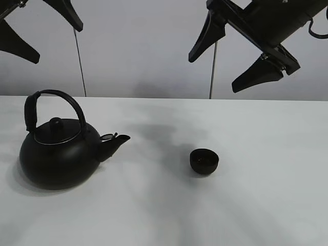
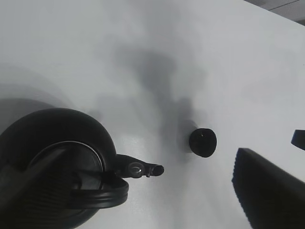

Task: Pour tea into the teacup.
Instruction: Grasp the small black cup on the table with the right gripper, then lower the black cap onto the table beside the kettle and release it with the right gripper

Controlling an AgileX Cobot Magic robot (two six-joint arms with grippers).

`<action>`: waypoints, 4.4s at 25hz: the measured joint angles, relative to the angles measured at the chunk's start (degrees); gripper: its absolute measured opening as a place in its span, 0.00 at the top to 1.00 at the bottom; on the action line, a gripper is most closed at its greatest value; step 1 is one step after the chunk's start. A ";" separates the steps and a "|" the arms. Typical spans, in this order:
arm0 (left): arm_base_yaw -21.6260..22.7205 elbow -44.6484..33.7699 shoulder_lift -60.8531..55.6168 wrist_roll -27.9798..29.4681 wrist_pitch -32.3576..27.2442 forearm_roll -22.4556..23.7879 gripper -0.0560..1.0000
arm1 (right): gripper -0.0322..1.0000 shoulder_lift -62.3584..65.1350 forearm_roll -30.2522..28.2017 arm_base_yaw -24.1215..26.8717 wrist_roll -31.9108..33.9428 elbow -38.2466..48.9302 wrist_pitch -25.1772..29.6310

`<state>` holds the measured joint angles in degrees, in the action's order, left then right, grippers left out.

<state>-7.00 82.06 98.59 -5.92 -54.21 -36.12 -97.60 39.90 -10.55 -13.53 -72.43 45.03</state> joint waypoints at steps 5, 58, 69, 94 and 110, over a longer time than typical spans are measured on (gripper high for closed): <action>0.00 0.00 0.00 -0.04 0.05 0.00 0.33 | 0.35 0.00 0.00 0.00 0.00 0.00 -1.17; -0.17 0.00 0.00 -0.18 0.23 -0.04 0.33 | 0.59 -21.26 -41.69 -17.12 26.03 -0.61 -11.92; -0.17 0.00 0.00 -0.18 0.23 -0.04 0.33 | 0.59 -17.66 -40.30 -19.74 26.97 -5.45 -7.55; -0.17 0.00 0.00 -0.18 0.23 -0.04 0.33 | 0.59 -23.34 -40.98 -25.51 26.86 -6.37 -7.43; -0.17 0.00 0.00 -0.18 0.23 -0.04 0.33 | 0.32 -23.08 -40.98 -25.51 26.90 -11.58 -0.74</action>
<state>-7.17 82.06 98.59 -6.10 -53.98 -36.16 -120.69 -1.08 -36.06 13.37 -84.01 44.29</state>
